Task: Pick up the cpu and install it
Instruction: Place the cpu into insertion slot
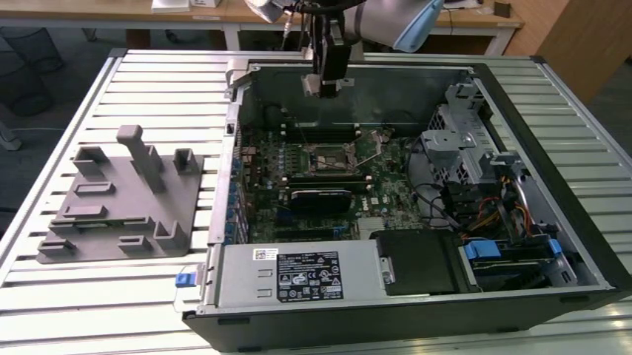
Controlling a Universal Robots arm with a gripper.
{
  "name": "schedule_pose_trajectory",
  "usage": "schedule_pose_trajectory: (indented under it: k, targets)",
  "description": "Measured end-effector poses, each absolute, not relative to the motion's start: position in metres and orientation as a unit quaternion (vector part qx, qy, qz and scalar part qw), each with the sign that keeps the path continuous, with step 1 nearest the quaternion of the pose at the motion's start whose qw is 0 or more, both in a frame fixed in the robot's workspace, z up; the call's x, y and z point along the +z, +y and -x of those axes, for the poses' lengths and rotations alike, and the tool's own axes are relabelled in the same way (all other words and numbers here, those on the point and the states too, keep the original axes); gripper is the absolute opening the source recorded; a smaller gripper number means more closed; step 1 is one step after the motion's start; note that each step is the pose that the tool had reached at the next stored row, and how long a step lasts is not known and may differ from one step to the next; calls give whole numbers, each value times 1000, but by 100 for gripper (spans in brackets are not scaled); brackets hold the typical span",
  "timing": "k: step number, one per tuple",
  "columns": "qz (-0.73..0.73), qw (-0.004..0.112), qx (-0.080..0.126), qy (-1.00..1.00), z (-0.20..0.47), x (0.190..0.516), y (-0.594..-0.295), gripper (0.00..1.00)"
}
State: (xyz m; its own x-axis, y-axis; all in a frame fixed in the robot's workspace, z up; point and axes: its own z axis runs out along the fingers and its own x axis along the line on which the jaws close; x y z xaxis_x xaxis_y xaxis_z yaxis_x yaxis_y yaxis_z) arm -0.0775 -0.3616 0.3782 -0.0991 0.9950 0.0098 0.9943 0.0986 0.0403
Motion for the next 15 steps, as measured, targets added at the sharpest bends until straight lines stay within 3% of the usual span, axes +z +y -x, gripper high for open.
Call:
schedule_pose_trajectory:
  k: [15]
  targets:
    - [-699, 11, 18, 715, 68, 365, -357, 53]
